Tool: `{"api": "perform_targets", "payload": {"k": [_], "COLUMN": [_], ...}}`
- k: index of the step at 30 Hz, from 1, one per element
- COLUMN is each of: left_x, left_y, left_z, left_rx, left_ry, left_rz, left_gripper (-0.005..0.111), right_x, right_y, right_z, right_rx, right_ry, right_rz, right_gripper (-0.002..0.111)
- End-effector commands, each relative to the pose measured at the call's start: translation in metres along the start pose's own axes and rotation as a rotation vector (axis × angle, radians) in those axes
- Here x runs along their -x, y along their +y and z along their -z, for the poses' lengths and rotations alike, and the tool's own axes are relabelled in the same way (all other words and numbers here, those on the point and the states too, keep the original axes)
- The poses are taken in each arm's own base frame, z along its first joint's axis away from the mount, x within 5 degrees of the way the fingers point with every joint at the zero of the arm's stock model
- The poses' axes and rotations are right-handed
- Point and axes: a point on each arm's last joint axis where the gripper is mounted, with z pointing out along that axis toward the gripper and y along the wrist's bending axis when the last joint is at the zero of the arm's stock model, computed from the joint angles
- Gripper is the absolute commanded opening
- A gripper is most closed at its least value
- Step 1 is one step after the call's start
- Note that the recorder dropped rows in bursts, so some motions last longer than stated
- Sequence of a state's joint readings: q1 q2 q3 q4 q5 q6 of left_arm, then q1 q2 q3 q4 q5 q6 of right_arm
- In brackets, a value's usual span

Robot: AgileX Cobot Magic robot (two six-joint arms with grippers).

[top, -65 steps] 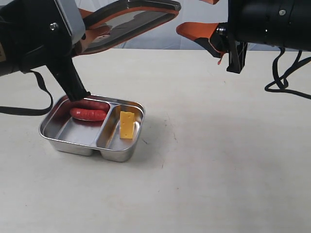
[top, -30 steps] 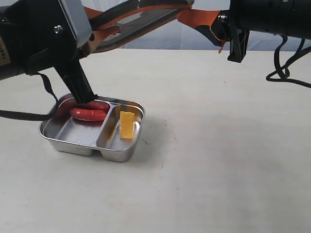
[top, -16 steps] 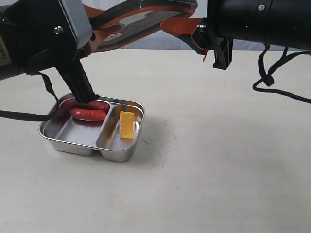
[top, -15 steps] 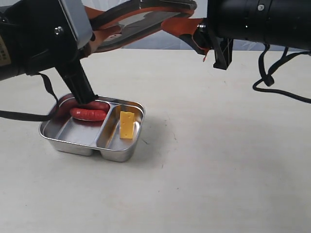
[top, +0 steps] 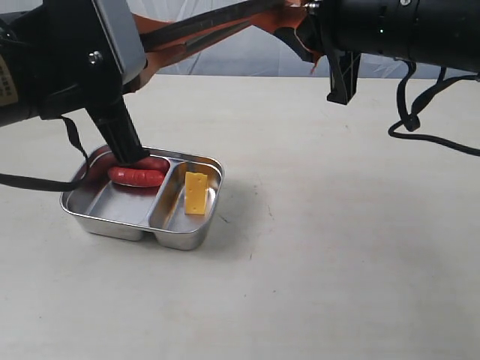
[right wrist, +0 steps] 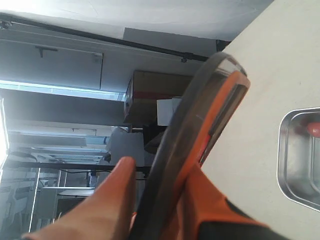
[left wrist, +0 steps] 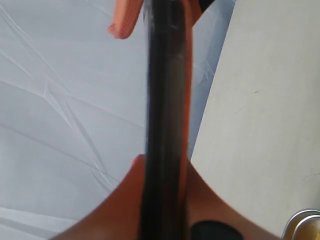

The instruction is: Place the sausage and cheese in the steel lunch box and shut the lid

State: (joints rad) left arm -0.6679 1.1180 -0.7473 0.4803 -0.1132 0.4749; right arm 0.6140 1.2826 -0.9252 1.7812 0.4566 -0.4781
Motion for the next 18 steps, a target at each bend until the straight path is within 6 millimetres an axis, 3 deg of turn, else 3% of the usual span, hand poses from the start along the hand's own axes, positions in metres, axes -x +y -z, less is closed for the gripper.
{"api": "perform_targets", "payload": {"k": [1,9,14,18], "left_x": [0.004,0.003,0.001,0.001], "left_y": [0.003,0.002,0.003,0.008], "left_z": [0.002,0.002,0.006,0.021], "left_rx": [0.012,0.007,0.001,0.005], "left_ry": [-0.017,-0.005,0.026,0.076], "left_rz": [0.023,0.031,0.042,0.054], "left_gripper": [0.011,0.059,0.062,0.062], "right_x": [0.000,0.004,0.007,0.011], "right_y": [-0.002,-0.004,-0.005,-0.007], "right_z": [-0.001,-0.001,0.000,0.000], "right_rx": [-0.023,-0.049,-0.066,-0.090], "right_ry": [-0.005,-0.052,-0.076,-0.114], "right_rz": [0.078,0.100,0.176,0.209], "right_gripper": [0.001,-0.001,-0.001,-0.001]}}
